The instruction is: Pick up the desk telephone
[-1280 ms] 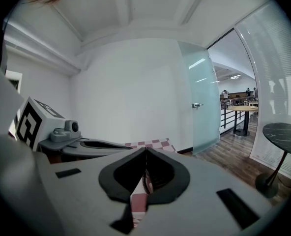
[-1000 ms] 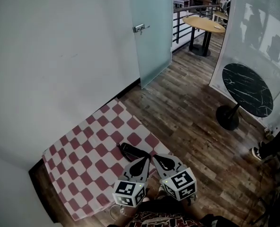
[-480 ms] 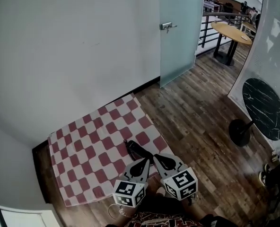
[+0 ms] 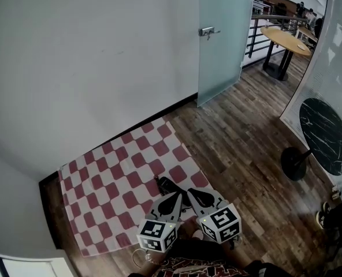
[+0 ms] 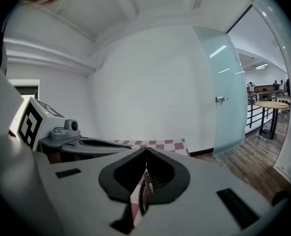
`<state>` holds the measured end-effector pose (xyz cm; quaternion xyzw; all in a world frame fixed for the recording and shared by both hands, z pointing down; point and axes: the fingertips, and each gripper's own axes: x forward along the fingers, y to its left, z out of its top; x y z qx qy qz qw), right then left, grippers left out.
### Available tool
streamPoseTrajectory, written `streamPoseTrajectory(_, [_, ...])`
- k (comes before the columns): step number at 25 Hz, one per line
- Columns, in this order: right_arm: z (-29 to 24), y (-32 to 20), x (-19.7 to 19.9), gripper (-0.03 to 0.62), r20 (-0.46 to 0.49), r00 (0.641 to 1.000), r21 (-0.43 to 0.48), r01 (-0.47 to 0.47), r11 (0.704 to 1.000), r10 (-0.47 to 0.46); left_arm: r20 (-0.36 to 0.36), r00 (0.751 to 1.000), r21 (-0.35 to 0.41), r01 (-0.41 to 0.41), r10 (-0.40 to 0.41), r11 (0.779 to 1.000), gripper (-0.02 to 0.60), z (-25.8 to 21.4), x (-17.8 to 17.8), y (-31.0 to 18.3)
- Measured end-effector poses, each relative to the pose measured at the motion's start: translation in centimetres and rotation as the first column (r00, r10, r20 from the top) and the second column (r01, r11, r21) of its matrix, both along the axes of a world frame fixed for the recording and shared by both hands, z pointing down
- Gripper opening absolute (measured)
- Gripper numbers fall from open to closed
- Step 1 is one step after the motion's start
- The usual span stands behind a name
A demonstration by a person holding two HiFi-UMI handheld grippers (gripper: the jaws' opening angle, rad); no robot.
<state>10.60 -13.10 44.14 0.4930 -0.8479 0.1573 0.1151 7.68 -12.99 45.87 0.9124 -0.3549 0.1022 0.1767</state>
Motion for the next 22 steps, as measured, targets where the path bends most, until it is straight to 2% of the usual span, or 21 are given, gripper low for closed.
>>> streamPoseTrajectory(11, [1.6,-3.6,-3.5,0.018,-0.017,1.0,-0.04,0.016,0.999,-0.017,-0.009,1.0,-0.018,0.012,-0.012,1.0,0.006,0.8,-3.7,-3.5])
streamPoseTrajectory(22, [4.4,-5.6,-6.8,0.018,-0.035,0.999,-0.089,0.023,0.996,-0.026,-0.009,1.0,-0.054,0.029,-0.029,0.998,0.006,2.7,-8.0,-4.6])
